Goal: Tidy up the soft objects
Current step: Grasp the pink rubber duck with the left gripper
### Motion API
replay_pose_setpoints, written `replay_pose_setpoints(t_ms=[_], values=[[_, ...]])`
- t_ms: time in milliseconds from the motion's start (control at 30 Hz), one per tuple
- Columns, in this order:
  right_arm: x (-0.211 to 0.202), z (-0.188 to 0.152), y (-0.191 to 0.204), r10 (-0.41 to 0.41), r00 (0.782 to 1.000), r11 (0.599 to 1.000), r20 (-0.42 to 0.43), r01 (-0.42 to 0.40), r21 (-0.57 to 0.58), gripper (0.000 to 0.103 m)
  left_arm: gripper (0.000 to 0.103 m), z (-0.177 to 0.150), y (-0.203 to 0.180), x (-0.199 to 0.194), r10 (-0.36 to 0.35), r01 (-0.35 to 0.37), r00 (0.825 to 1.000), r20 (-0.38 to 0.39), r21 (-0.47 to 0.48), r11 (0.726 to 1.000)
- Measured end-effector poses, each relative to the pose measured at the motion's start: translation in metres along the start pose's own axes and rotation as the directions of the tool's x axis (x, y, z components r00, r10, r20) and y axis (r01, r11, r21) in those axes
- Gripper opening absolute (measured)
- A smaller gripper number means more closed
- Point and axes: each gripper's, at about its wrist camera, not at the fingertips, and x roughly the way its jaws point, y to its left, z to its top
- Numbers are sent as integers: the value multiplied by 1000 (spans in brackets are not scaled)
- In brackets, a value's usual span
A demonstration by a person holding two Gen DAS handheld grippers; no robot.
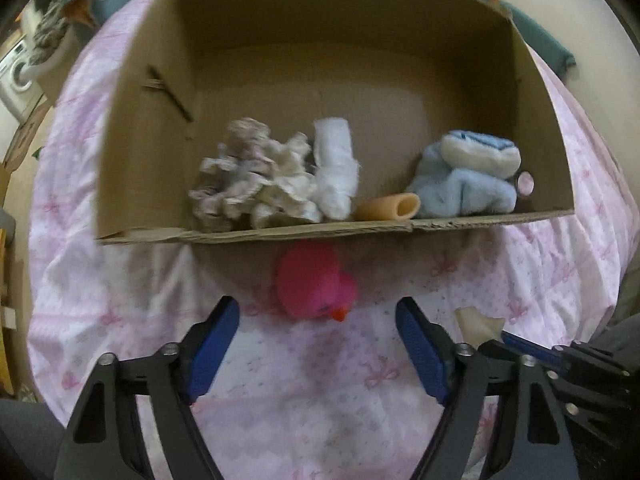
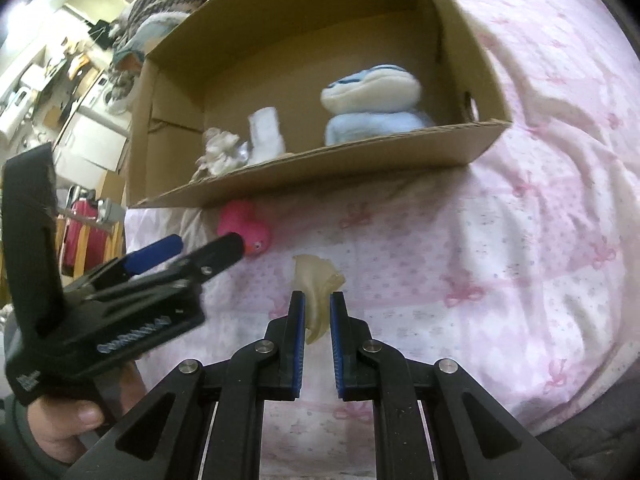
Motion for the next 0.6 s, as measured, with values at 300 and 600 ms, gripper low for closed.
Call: replay_pose_setpoints(t_ms=[300,600], values=[[7,0,4,-7,1000,1000,-6,7,-14,13,44,9,4,27,-3,0,999,-48,-43,999],[12,1,15,-8,1000,999,-6,7,-44,13,43,-2,21,17,32,-36,998,-44,-80,996]])
